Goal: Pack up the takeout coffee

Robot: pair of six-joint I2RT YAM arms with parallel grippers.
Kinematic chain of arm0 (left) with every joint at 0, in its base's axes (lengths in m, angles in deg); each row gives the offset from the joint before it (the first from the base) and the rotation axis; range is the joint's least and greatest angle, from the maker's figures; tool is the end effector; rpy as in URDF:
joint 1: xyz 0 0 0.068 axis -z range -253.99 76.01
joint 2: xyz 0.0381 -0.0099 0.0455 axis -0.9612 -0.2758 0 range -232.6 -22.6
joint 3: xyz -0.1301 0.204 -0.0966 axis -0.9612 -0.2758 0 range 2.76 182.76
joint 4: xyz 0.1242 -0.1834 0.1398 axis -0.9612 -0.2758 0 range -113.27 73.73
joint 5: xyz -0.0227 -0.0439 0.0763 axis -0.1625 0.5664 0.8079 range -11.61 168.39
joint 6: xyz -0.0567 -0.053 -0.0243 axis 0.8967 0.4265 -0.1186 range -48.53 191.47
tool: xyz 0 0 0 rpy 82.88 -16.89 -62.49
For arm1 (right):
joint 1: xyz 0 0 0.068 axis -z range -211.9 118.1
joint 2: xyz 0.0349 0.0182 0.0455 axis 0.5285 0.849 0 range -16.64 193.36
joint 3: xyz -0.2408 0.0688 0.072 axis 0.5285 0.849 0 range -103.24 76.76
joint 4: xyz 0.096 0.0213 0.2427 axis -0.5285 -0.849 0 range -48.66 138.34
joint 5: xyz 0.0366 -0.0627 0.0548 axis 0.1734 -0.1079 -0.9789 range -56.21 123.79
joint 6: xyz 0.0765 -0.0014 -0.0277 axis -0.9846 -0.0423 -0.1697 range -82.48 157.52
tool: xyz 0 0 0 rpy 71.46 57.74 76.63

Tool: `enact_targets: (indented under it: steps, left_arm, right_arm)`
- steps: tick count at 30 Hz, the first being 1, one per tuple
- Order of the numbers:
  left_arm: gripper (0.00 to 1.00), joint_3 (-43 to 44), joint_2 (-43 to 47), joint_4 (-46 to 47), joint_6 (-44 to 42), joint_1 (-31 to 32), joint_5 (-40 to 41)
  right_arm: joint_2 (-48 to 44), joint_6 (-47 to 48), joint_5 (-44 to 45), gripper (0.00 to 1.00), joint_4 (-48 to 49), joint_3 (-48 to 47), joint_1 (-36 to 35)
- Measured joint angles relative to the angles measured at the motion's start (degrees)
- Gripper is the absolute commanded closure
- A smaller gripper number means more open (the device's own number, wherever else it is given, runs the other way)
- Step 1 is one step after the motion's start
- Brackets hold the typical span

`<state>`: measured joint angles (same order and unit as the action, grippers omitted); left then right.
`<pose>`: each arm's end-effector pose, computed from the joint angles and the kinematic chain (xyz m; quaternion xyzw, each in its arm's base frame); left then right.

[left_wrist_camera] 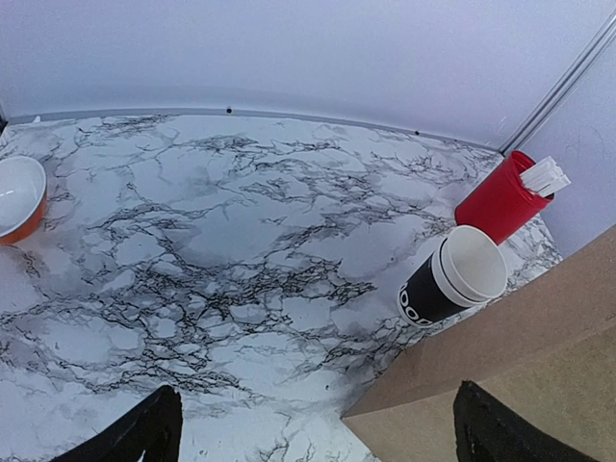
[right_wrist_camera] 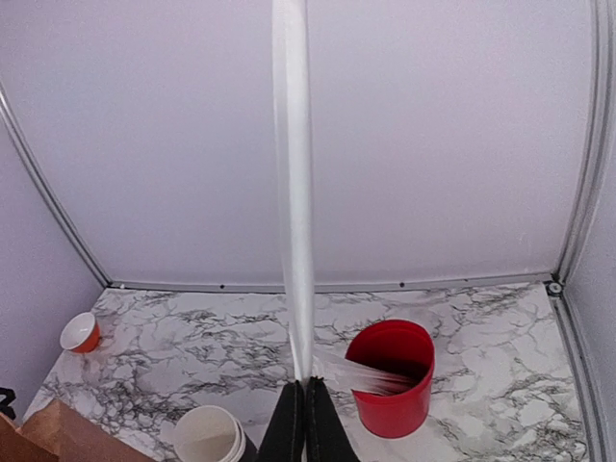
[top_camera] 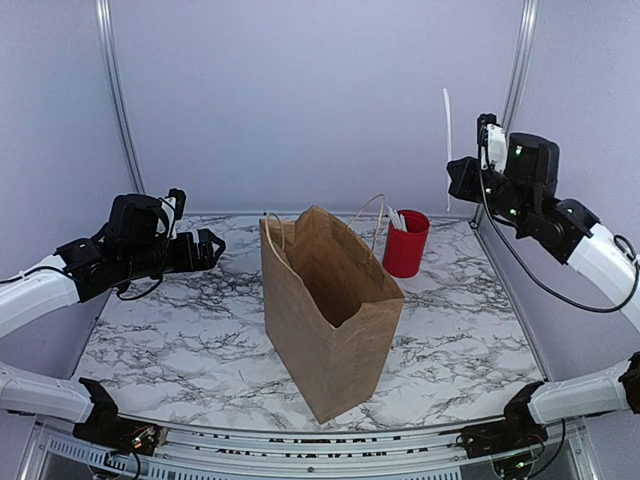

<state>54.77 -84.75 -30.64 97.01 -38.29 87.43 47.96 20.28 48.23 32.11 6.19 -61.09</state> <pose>0.2384 -0.1577 0.2920 0.0318 0.8390 -0.2176 0.4978 0.2619 0.1261 0.4004 0.0008 0.7657 0.1621 0.6225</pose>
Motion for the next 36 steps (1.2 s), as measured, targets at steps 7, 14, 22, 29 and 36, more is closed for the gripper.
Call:
enact_targets:
  steps: [7,14,22,29,36]
  left_arm:
    - [0.01,0.0,-0.5,0.4,0.0,0.0,-0.2]
    - [0.01,0.0,-0.5,0.4,0.0,0.0,-0.2]
    - [0.01,0.0,-0.5,0.4,0.0,0.0,-0.2]
    - [0.01,0.0,-0.4,0.4,0.0,0.0,-0.1]
    - [0.01,0.0,-0.4,0.4,0.0,0.0,-0.1]
  right_arm:
    - [0.1,3.9,2.4,0.95,3.2,-5.0,-11.0]
    - [1.6,7.1,4.2,0.93,6.4,-8.3,-20.7]
    - [7.7,9.0,5.0,0.93,9.7,-8.9,-31.5]
    - [12.5,9.3,5.8,0.89,10.8,-8.4,-36.3]
    - [12.3,8.0,6.5,0.85,11.5,-5.5,-36.3]
